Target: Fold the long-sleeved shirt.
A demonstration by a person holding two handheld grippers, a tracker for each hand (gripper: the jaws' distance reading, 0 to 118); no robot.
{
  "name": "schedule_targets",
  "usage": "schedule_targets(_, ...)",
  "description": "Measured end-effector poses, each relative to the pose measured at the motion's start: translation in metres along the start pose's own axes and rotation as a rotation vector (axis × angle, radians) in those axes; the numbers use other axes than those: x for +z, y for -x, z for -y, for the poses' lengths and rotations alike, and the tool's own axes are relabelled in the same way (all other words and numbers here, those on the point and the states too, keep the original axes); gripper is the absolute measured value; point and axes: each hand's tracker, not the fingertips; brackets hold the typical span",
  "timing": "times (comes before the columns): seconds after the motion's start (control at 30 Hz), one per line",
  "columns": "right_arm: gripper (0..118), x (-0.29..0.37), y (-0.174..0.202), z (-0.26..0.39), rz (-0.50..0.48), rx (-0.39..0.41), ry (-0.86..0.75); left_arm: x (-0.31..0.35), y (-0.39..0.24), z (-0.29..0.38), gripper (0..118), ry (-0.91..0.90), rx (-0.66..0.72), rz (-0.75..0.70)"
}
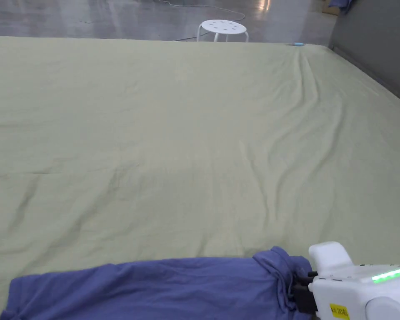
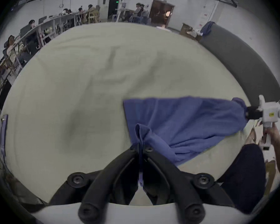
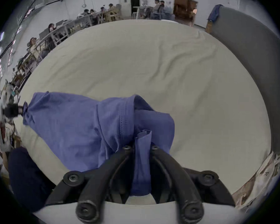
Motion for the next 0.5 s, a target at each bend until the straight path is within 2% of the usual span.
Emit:
schedule_targets(0.13, 8, -0.009, 0.000, -0.006, 0.009, 0.008, 0.015, -0.012, 0.004, -0.001, 0, -0.024, 0.081, 0.019)
schedule_targets(0.2, 12, -0.008, -0.007, -0.009, -0.015, -0.033, 0.025, -0.011, 0.007, -0.006, 2, -0.016, 0.125, 0.049)
schedule_targets(0.23, 22, -0.001, -0.011, -0.011, 0.008, -0.037, 0.029, -0.005, 0.007, -0.008, 13, -0.025, 0.134, 0.041)
schedule_targets(0.27, 39, 0.008, -0.012, -0.012, 0.062, -0.074, 0.044, 0.005, 0.005, -0.008, 40, -0.034, 0.145, 0.018)
schedule_targets(0.3, 64, 0.021, -0.013, -0.013, 0.103, -0.089, 0.059, 0.018, 0.003, -0.009, 81, -0.033, 0.168, -0.008)
schedule_targets(0.33, 92, 0.038, -0.017, -0.010, 0.105, -0.096, 0.002, 0.031, 0.002, -0.007, 118, -0.071, 0.190, 0.014)
schedule_targets(0.37, 96, 0.061, -0.017, -0.009, 0.082, -0.133, -0.079, 0.055, 0.001, -0.004, 116, -0.215, 0.229, 0.066)
schedule_targets(0.4, 96, 0.078, -0.019, -0.007, 0.058, -0.167, -0.138, 0.069, 0.002, 0.004, 114, -0.213, 0.253, 0.097)
schedule_targets(0.5, 96, 0.113, -0.014, -0.002, 0.011, -0.251, -0.190, 0.090, -0.008, 0.019, 118, -0.204, 0.283, 0.122)
